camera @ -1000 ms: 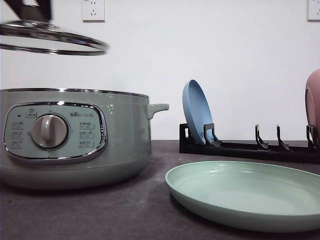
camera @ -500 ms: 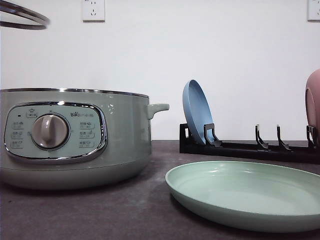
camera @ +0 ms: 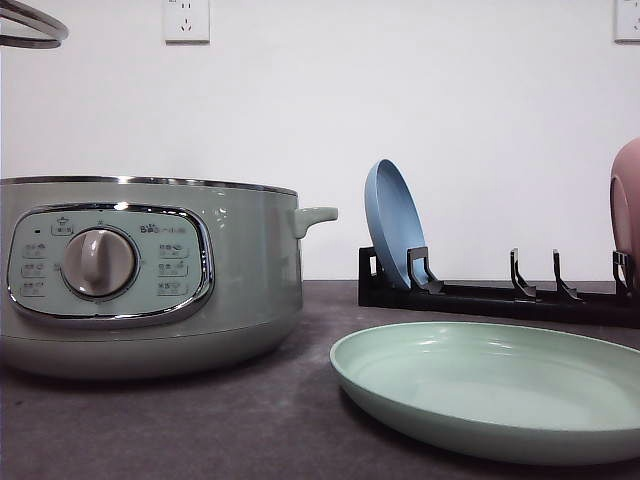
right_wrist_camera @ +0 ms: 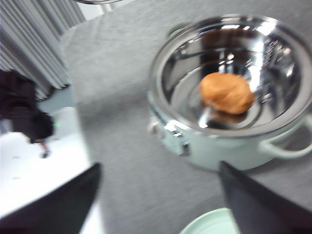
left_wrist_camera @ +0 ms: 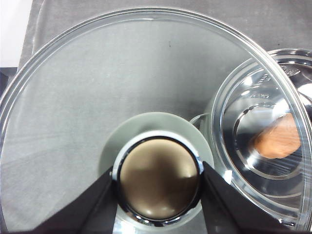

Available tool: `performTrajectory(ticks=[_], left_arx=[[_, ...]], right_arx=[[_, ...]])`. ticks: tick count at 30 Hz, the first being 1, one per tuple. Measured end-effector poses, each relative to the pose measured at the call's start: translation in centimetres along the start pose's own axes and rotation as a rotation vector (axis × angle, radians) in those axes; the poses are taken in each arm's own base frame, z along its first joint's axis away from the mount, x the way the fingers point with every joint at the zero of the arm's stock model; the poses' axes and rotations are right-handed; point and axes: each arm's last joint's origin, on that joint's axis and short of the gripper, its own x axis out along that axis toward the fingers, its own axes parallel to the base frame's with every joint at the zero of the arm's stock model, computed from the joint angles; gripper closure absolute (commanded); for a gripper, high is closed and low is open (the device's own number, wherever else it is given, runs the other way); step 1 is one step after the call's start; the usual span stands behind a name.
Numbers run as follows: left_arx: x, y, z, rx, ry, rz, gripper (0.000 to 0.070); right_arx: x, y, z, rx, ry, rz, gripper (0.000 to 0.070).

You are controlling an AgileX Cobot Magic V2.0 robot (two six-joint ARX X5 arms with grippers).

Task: Transfer potato from steamer to green plate

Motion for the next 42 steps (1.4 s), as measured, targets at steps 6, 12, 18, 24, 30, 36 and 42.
performTrajectory(ticks=[6, 12, 18, 24, 30, 36, 42], left_arx=[[0.0, 0.0, 0.0, 0.000, -0.003, 0.000, 0.0699], [0.0, 0.0, 0.0, 0.000, -0.004, 0.000, 0.0699], [0.0, 0.0, 0.1, -0.001, -0.006, 0.000, 0.0699], [0.0, 0.0, 0.1, -0.001, -0.006, 0.000, 0.0699], [0.0, 0.0, 0.1, -0.001, -0.006, 0.000, 0.0700], [0.0, 0.0, 0.1, -0.001, -0.006, 0.000, 0.0700], [0.0, 0.0, 0.1, -0.001, -0.006, 0.000, 0.0699]], right_arx=[[1.9, -0.9, 0.8, -0.213, -0.024, -0.106, 0.0000], [5.3, -2.0, 1.6, -0.365, 0.004, -0.191, 0.0000], [8.8, -3.2, 3.9, -0.427, 0.010, -0.179, 0.0000], [12.3, -4.3, 5.9, -0.464, 0.019, -0.164, 0.0000], [17.3, -6.2, 4.9, -0.464, 0.104, -0.132, 0.0005], [20.9, -6.9, 3.8, -0.475, 0.160, -0.100, 0.0006], [23.1, -7.0, 2.9, -0.500, 0.201, -0.089, 0.0008]])
